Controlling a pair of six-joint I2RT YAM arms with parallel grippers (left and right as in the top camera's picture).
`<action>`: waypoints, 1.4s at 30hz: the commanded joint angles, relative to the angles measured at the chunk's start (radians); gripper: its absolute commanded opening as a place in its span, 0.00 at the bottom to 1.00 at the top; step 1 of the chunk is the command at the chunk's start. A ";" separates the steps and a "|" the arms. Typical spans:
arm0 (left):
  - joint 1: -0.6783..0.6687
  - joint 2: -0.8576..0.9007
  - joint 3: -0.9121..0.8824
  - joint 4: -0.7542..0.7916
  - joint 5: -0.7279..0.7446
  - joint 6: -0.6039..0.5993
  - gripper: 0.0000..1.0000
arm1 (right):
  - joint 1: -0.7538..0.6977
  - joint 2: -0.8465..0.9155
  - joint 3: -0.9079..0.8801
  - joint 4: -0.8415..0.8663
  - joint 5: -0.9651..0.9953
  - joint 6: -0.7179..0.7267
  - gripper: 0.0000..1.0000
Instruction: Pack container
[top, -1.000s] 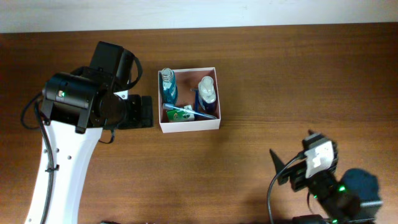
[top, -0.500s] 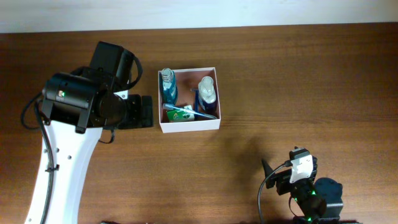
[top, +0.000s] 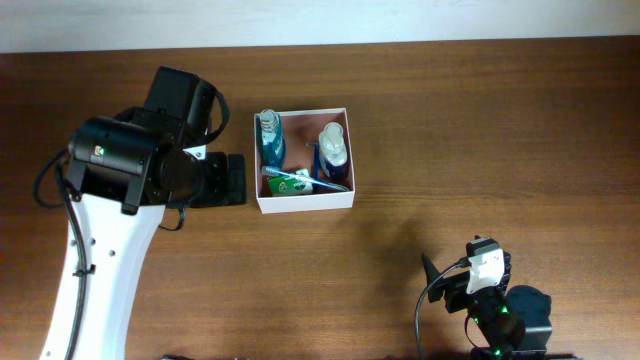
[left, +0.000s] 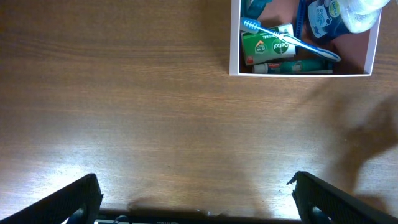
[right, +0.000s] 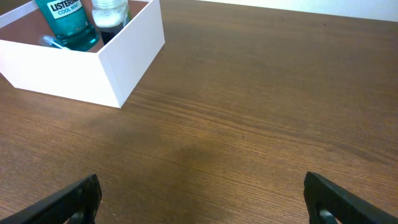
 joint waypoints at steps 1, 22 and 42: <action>0.004 -0.006 0.010 0.000 -0.007 -0.010 1.00 | -0.010 -0.011 -0.008 0.003 0.013 0.009 0.99; 0.248 -0.557 -0.500 0.690 -0.145 0.254 1.00 | -0.010 -0.011 -0.008 0.003 0.013 0.009 0.99; 0.372 -1.461 -1.682 1.102 0.145 0.433 1.00 | -0.010 -0.011 -0.008 0.003 0.013 0.009 0.99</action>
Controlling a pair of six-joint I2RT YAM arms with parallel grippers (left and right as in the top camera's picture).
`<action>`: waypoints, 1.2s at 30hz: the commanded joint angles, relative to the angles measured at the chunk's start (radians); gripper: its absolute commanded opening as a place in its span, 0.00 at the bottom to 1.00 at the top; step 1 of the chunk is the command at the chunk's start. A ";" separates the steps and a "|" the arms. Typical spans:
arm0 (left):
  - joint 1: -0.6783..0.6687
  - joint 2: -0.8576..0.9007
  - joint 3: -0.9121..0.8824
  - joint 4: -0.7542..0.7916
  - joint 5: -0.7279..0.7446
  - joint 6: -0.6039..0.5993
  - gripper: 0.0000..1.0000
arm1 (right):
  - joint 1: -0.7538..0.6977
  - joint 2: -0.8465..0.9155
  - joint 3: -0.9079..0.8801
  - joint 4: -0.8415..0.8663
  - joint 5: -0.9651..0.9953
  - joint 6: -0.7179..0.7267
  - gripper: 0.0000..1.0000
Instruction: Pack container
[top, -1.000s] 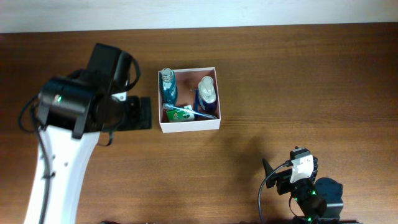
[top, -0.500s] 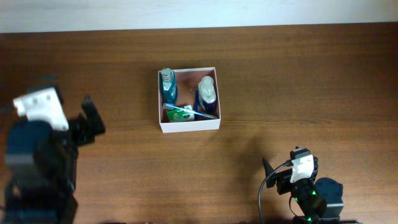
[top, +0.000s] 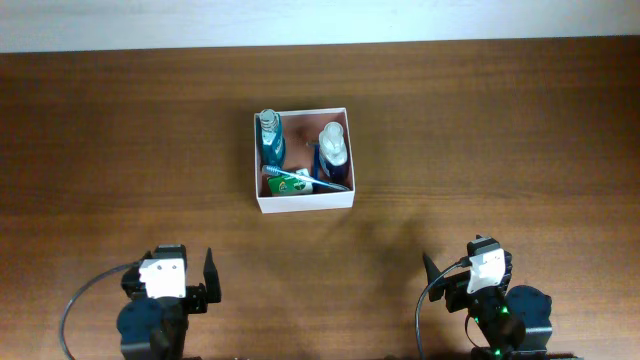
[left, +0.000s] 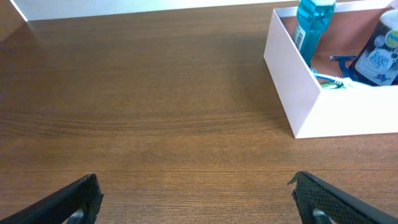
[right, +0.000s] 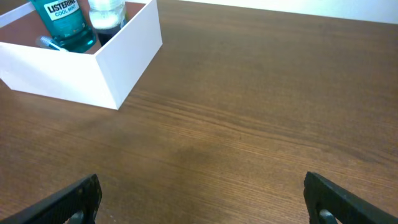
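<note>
A white open box (top: 304, 200) stands in the middle of the wooden table. Inside it are a teal mouthwash bottle (top: 270, 140), a blue bottle with a white cap (top: 334, 148), a green pack (top: 290, 183) and a blue toothbrush (top: 325, 184). My left gripper (left: 194, 199) is open and empty at the near left edge, with the box (left: 305, 87) ahead to its right. Over at the near right edge my right gripper (right: 202, 199) is open too, and the box (right: 118, 56) lies ahead to its left.
Brown wooden table (top: 480, 130) with a pale wall strip along its far edge. Both arms (top: 160, 300) (top: 490, 300) sit folded at the near edge.
My left arm has moved from beside the box's left side back to the near left edge. Its gripper stays open and empty. The right arm and the box contents are unchanged.
</note>
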 joint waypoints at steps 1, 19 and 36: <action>0.005 -0.076 -0.076 0.022 0.022 0.019 1.00 | -0.008 -0.008 -0.006 0.000 0.005 0.008 0.99; 0.005 -0.109 -0.148 0.072 0.021 0.020 1.00 | -0.008 -0.008 -0.006 0.000 0.005 0.008 0.99; 0.005 -0.109 -0.148 0.072 0.021 0.020 1.00 | -0.008 -0.008 -0.006 0.000 0.005 0.008 0.99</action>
